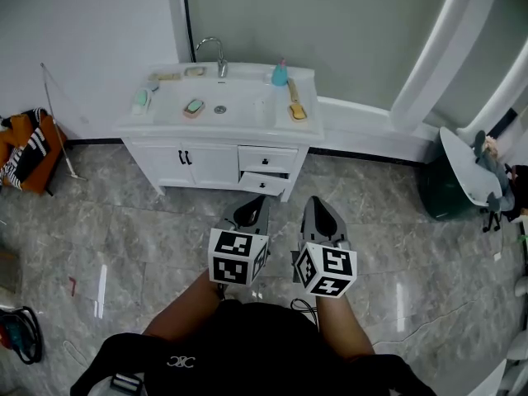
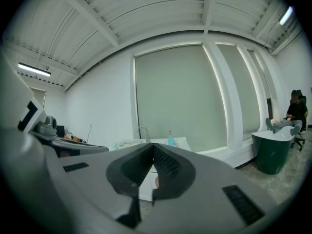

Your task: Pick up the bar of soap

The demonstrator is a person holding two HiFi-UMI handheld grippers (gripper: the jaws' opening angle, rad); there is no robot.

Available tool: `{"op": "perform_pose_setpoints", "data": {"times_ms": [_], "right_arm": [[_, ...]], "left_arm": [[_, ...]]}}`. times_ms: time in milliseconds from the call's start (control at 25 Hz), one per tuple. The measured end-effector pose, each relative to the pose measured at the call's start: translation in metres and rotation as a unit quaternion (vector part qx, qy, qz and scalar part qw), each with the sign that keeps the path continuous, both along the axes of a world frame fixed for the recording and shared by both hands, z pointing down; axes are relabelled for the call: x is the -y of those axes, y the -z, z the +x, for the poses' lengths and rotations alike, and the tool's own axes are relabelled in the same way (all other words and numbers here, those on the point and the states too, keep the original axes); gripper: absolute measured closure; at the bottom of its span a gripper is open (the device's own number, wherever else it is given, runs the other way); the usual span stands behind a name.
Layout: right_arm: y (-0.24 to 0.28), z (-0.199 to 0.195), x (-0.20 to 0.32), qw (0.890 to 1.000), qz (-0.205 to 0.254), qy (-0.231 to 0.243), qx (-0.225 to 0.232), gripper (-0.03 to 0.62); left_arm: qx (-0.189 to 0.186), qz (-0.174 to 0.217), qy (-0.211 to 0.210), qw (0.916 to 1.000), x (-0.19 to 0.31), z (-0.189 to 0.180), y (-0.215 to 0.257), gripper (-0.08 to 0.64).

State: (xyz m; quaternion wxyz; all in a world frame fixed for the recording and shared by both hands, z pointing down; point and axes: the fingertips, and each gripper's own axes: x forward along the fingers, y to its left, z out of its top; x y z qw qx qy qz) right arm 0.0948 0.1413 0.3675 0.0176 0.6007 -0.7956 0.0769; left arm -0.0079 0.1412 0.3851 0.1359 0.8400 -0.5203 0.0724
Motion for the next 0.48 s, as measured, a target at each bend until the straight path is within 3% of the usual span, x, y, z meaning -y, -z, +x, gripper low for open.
{"op": "perform_pose_setpoints", "data": {"times_ms": [480], "right_arm": [[0.001, -0.045, -0.007, 1.000, 0.000, 0.001, -0.014, 0.585]], "left_arm": [[-0.011, 0.001, -0.002, 0.9999, -0.006, -0.043, -0.001, 0.552]]}}
